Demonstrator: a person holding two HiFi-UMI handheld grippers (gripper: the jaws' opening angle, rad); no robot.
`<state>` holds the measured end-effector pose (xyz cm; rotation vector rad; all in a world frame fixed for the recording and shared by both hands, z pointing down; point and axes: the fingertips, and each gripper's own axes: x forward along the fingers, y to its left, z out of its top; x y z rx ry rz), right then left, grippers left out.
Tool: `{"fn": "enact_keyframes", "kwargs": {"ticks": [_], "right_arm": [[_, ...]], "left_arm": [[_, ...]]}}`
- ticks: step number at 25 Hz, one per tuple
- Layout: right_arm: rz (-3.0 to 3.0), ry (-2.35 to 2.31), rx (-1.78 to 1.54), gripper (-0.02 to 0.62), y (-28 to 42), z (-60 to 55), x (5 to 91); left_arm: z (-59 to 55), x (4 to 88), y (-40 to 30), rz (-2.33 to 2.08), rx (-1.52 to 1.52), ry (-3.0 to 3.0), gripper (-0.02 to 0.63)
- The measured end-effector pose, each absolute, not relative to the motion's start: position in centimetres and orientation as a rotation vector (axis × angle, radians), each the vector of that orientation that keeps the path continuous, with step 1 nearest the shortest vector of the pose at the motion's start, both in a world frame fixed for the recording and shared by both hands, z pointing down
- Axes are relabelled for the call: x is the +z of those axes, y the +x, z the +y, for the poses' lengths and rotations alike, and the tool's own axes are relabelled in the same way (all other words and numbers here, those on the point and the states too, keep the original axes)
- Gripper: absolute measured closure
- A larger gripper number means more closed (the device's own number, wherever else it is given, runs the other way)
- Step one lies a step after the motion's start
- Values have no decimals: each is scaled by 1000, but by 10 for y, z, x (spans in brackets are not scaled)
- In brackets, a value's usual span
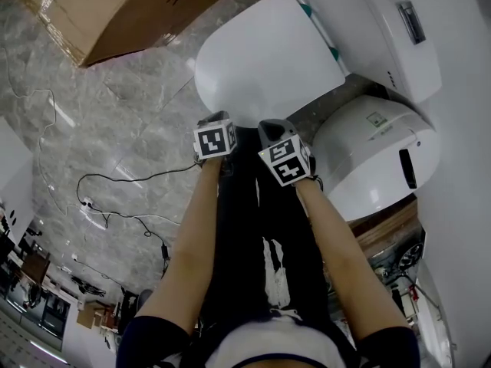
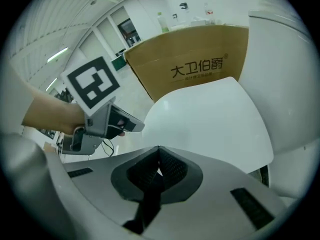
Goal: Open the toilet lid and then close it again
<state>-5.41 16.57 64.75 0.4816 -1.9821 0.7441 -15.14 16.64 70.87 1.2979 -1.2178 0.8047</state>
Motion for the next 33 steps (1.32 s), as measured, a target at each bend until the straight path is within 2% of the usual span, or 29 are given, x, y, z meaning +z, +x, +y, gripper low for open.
{"fn": "enact_keyframes", "kwargs": {"ticks": [5,11,33], "right_arm": [[-1979,491,756,588,-55,165,631],[-1975,480,761,588,-57,168,613],[-1970,476,753,588,-46,161,603]], "left_arm": [[143,656,-124,-1227,653,1591,601],[145,621,-103,-1181,627,1702,601],[155,619,-98,-1104,701,1720,601]]}}
